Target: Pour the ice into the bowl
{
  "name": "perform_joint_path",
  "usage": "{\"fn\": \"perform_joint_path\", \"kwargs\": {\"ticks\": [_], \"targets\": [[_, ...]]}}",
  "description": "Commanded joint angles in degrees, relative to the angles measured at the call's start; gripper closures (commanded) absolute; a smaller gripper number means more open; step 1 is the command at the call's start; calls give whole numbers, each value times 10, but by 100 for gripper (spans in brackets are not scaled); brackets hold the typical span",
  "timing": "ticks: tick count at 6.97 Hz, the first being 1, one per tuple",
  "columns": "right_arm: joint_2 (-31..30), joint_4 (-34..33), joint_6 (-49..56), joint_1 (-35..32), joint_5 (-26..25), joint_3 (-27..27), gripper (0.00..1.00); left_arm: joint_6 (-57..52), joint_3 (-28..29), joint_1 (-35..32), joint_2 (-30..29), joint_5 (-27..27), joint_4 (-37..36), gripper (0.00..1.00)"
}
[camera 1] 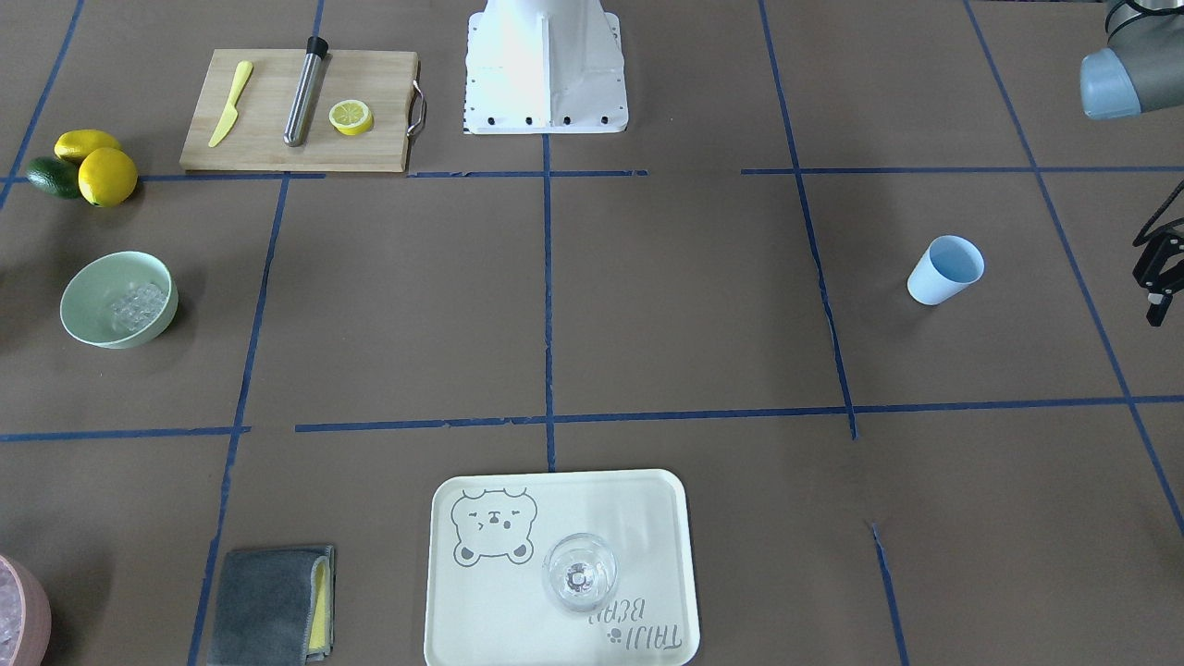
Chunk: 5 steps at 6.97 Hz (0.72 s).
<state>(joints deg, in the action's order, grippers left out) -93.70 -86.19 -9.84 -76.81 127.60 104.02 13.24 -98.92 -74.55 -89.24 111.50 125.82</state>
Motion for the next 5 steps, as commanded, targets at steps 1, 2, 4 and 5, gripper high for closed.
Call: {"fn": "perform_joint_path", "kwargs": {"ticks": [1,2,4,5], "targets": [[15,-99,153,-81,8,3,0,-89,25,-68,-39,87,-142,0],[-2,-97,156,-107,57,-9,0,-95,56,-112,-37,157,-145,0],[-11,-91,153,-111,72,-19,0,-152,78,-123,-6,196,-153,0],[3,-92,150,-112,60,-31,0,-150,81,-124,12,197,-154,0]]}}
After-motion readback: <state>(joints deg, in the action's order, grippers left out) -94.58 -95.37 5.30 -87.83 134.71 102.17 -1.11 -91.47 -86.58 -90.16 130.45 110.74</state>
